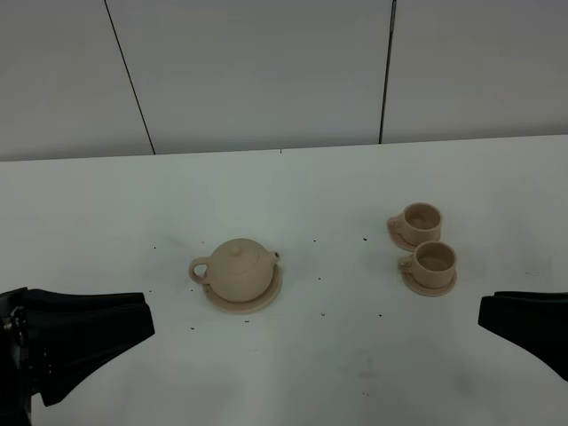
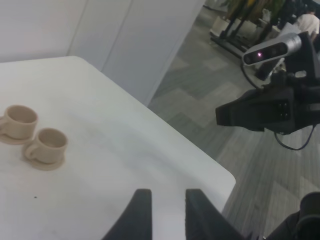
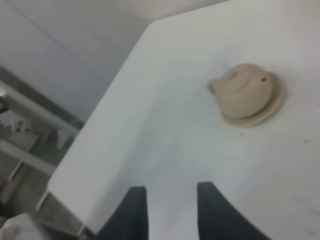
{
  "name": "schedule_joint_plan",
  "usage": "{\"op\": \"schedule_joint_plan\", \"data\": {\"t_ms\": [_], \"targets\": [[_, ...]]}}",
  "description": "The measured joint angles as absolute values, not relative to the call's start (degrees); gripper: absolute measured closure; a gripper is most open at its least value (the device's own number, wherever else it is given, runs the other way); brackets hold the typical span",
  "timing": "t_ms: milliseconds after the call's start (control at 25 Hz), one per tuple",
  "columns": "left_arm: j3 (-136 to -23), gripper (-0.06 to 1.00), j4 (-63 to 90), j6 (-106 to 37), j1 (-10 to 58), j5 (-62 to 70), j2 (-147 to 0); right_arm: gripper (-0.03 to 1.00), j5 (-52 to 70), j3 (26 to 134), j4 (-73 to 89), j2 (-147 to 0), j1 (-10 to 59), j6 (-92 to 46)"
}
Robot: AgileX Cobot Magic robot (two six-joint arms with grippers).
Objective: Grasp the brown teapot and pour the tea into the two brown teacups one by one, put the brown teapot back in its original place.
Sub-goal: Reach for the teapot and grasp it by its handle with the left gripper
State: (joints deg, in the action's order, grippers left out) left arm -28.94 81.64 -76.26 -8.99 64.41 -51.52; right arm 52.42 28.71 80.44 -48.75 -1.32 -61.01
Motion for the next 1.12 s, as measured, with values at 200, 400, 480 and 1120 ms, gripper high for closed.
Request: {"op": "schedule_joint_plan", "data": {"t_ms": [200,400,480,1120], "targets": [[-28.9,0.71,81.7,-76.3,-9.0,63.9,-51.5,0.73,49.1,28.7,79.4,-48.8,-1.3,-61.1],[-28.9,0.71,81.7,-76.3,-9.0,63.3,-51.5,0.73,48.9,28.7,79.0,-48.8,-1.3,-61.1],[-28.9,0.71,81.7,-76.3,-9.0,63.1,-51.5,0.73,49.3,28.7,79.0,-48.8,-1.3,-61.1],[-28.9,0.71,81.7,-76.3,-9.0,63.1,-51.5,0.73,50.3,28.7,79.0,-48.8,-1.3,-61.0]]}}
